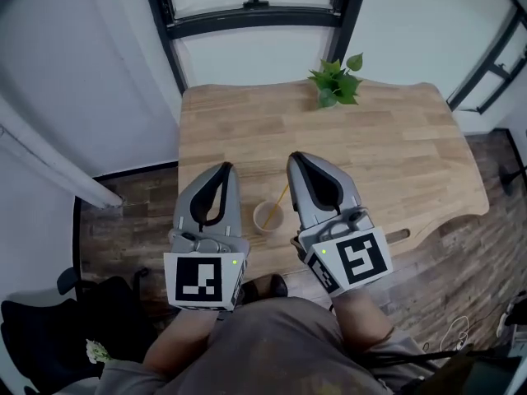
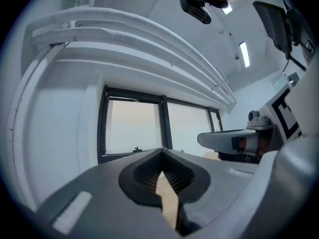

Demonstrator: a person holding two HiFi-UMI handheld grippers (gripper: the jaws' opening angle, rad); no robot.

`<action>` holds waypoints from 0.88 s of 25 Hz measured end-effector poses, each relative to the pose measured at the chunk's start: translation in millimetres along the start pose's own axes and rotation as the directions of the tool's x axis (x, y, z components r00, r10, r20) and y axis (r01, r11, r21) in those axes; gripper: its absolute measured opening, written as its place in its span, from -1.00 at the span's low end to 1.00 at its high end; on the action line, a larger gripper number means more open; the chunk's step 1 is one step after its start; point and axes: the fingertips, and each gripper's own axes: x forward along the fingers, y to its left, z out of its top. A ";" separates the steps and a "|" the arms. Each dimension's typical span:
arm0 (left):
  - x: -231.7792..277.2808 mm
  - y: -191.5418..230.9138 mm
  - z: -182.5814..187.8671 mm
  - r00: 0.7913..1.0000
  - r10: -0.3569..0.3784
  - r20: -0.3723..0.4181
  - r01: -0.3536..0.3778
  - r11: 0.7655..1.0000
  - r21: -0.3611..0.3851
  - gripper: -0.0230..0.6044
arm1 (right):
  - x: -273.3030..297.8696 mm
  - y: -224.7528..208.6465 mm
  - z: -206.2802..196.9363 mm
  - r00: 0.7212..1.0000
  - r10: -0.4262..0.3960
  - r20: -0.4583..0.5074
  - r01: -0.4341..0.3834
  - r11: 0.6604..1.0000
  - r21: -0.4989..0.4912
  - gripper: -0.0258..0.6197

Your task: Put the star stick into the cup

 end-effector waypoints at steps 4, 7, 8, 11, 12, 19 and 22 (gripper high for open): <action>-3.0 6.9 13.8 0.999 0.026 0.046 -0.027 0.999 0.019 -0.93 | 2.6 3.7 8.8 1.000 0.001 0.021 0.000 1.000 -0.027 -0.85; -6.5 6.2 15.5 0.998 0.030 0.054 -0.031 0.999 0.020 -0.93 | 1.2 6.5 8.5 1.000 0.001 0.020 0.000 0.999 -0.036 -0.85; -6.6 4.8 15.2 0.998 0.028 0.054 -0.029 0.999 0.019 -0.93 | 0.6 6.3 8.4 1.000 -0.001 0.020 0.002 0.999 -0.038 -0.85; -6.4 1.7 14.3 0.998 0.020 0.055 -0.021 1.000 0.015 -0.93 | -0.7 5.3 8.1 1.000 -0.012 0.019 0.013 0.999 -0.047 -0.85; -6.5 1.5 14.0 0.998 0.018 0.056 -0.019 1.000 0.013 -0.93 | -1.1 5.5 7.9 1.000 -0.014 0.018 0.015 0.999 -0.049 -0.85; -6.9 -0.8 9.4 0.999 0.012 0.046 -0.013 1.000 0.007 -0.93 | -4.4 5.4 2.2 1.000 -0.015 0.008 0.015 0.999 -0.036 -0.85; -7.2 -0.6 8.7 0.999 0.011 0.043 -0.011 1.000 0.006 -0.93 | -4.3 6.4 2.7 1.000 -0.015 0.009 0.015 0.999 -0.037 -0.85</action>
